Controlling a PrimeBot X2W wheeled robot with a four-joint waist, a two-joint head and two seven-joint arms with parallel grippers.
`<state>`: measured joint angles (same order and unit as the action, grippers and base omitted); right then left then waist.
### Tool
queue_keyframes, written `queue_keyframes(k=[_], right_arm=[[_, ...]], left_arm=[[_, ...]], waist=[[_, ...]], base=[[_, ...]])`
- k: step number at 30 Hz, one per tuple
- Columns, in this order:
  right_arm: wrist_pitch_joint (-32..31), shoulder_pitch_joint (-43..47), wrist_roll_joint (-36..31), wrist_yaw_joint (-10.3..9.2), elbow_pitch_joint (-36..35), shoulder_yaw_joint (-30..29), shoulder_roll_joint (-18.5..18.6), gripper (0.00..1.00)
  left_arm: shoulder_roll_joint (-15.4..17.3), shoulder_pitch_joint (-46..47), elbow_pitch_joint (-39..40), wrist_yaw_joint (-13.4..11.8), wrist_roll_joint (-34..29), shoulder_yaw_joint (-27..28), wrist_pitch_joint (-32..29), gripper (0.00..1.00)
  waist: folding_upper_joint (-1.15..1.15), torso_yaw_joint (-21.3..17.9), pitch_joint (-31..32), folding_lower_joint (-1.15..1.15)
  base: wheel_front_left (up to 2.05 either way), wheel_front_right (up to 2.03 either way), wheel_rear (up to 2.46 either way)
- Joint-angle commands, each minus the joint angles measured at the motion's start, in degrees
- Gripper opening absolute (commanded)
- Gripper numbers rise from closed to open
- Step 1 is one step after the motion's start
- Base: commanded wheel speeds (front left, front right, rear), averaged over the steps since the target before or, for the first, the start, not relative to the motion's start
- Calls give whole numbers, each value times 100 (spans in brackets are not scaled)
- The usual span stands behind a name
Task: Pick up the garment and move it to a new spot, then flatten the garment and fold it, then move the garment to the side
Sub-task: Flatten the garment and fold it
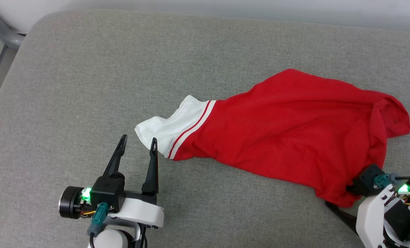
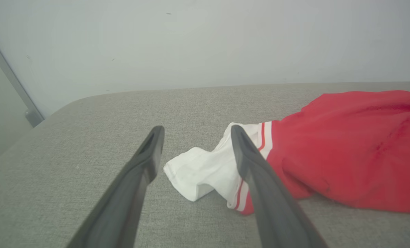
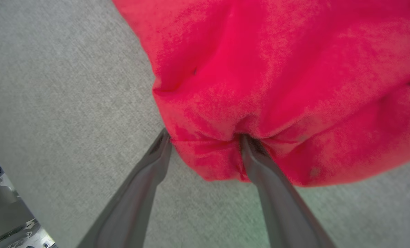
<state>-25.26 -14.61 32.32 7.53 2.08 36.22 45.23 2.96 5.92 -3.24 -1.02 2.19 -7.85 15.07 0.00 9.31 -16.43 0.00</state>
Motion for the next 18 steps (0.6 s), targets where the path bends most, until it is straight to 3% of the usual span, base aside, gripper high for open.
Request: queue_keyframes(k=[1, 2, 3, 4, 12, 18], right_arm=[[63, -3, 6, -8, 280, 210, -125, 100], [128, -51, 3, -8, 388, 272, -149, 100], [216, -106, -37, -9, 478, 345, -146, 47], [327, -165, -74, -10, 546, 398, -148, 0], [1077, -375, 60, -8, 589, 393, -280, 0], [1207, -131, 200, -7, -132, 79, -345, 0]], left_arm=[[-6, 59, -5, -29, 4, -3, 14, 100], [-5, 61, -10, -39, 8, 2, 14, 100], [-4, 60, -19, -49, 10, 8, 14, 100], [-6, 53, -28, -46, 9, 14, 14, 100], [-6, -90, -67, -31, -22, 101, 14, 100], [25, -244, -55, -7, -60, 179, 14, 100]], waist=[[0, 18, -35, 0], [0, 15, -38, 0], [0, 7, -33, 0], [0, -6, -21, 0], [0, -216, 274, 0], [0, -452, 585, 0]], base=[[0, 0, 0], [0, 0, 0], [0, 0, 0], [0, 0, 0], [0, 0, 0], [0, 0, 0]])
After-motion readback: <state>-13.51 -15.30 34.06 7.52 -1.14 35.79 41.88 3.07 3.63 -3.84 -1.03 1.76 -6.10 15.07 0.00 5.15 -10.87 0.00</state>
